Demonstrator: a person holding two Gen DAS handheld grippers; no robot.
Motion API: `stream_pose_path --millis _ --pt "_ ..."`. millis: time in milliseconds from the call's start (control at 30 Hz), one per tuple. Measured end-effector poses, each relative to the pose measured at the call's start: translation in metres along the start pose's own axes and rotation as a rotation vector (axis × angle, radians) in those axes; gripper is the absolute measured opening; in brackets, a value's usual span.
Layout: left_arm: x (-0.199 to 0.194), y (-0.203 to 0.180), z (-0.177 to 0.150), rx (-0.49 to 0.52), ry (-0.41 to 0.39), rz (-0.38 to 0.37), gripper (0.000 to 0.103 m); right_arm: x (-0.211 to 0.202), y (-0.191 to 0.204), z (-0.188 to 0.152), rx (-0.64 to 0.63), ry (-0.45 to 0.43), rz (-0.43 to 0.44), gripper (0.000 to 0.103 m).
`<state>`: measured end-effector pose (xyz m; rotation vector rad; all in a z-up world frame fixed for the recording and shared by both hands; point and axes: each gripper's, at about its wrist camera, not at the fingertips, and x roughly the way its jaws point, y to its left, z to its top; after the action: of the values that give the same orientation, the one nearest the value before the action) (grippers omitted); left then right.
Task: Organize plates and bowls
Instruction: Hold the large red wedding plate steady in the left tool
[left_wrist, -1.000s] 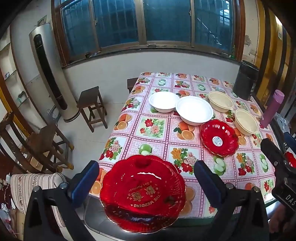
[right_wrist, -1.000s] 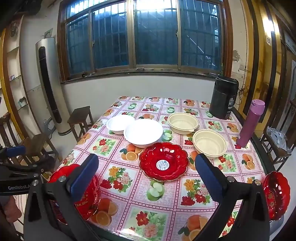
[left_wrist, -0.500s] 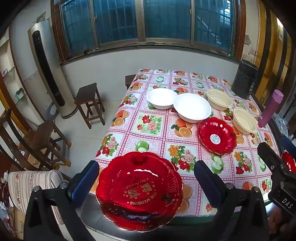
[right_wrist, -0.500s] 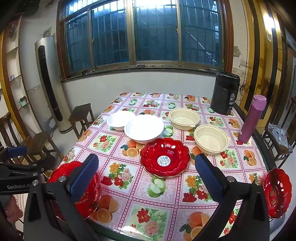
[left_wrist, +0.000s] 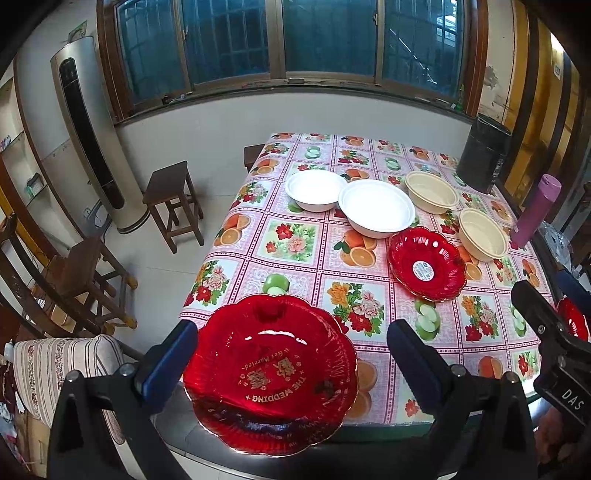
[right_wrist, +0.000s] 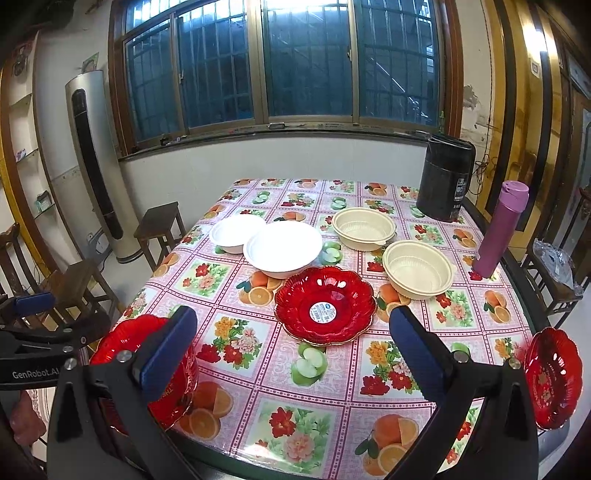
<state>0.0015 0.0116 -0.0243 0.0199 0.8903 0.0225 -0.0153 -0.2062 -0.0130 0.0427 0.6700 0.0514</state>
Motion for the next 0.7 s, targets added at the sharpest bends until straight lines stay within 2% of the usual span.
stream_pose_path --millis 700 --pt "0.0068 -0.0041 0.0039 0.023 0.015 -0.027 0.103 0.0081 -0.0022 -0.001 0.006 0.024 -0.007 0.103"
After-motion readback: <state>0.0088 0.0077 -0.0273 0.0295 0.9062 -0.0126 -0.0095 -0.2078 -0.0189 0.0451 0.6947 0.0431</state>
